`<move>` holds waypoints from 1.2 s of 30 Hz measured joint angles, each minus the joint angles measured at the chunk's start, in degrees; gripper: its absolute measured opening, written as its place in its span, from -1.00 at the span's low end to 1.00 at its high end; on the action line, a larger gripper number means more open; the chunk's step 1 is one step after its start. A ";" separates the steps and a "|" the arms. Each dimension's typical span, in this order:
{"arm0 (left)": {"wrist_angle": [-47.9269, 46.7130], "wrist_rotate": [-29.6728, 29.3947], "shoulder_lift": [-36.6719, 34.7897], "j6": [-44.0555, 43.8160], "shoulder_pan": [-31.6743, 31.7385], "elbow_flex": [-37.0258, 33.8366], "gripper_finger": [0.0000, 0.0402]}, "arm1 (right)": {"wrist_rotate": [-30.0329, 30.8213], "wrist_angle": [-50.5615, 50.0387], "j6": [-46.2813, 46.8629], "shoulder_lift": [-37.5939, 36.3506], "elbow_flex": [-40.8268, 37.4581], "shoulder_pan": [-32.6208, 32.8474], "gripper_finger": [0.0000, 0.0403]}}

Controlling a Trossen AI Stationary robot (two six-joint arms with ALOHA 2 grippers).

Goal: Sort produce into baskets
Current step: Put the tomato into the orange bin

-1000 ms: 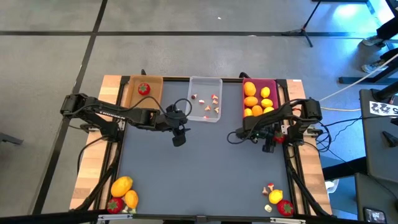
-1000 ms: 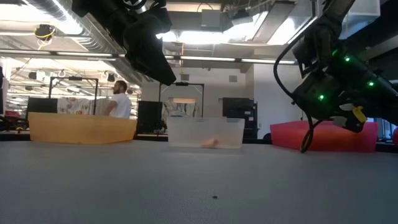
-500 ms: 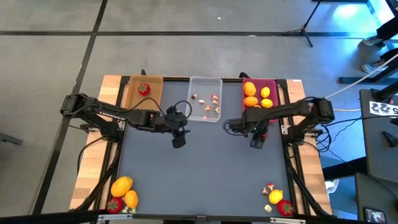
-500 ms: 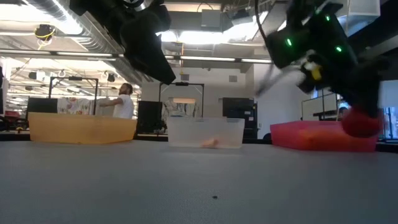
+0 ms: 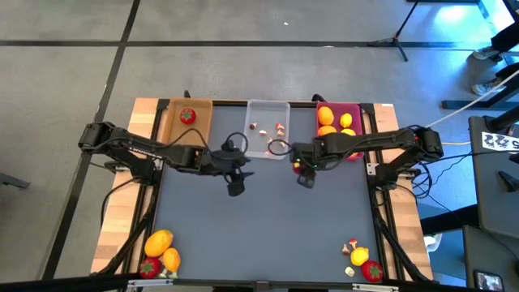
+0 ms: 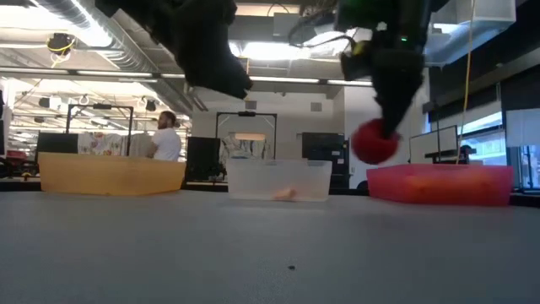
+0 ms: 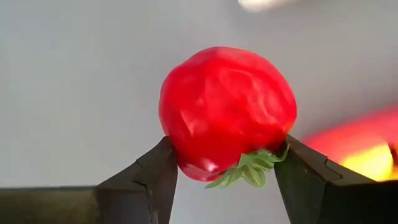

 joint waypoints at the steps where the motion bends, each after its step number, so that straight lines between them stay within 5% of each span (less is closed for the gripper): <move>1: 0.85 0.00 0.00 -0.06 0.00 0.00 0.10 | 0.01 2.23 -0.04 0.01 0.00 0.45 0.06; 6: 6.64 -0.26 0.00 -0.17 0.00 0.00 0.14 | 0.17 13.47 -2.90 0.02 0.00 2.91 0.06; 19: 19.80 1.71 5.46 1.18 -0.31 0.02 0.61 | 0.22 32.19 -6.89 0.53 0.00 6.24 0.05; 27: 23.32 1.58 9.97 0.37 0.29 0.02 0.59 | 0.10 33.32 -7.65 1.43 -0.07 6.22 0.05; 36: 22.46 1.60 10.82 1.13 0.47 0.11 0.20 | 0.25 33.34 -7.49 1.86 -0.26 6.22 0.13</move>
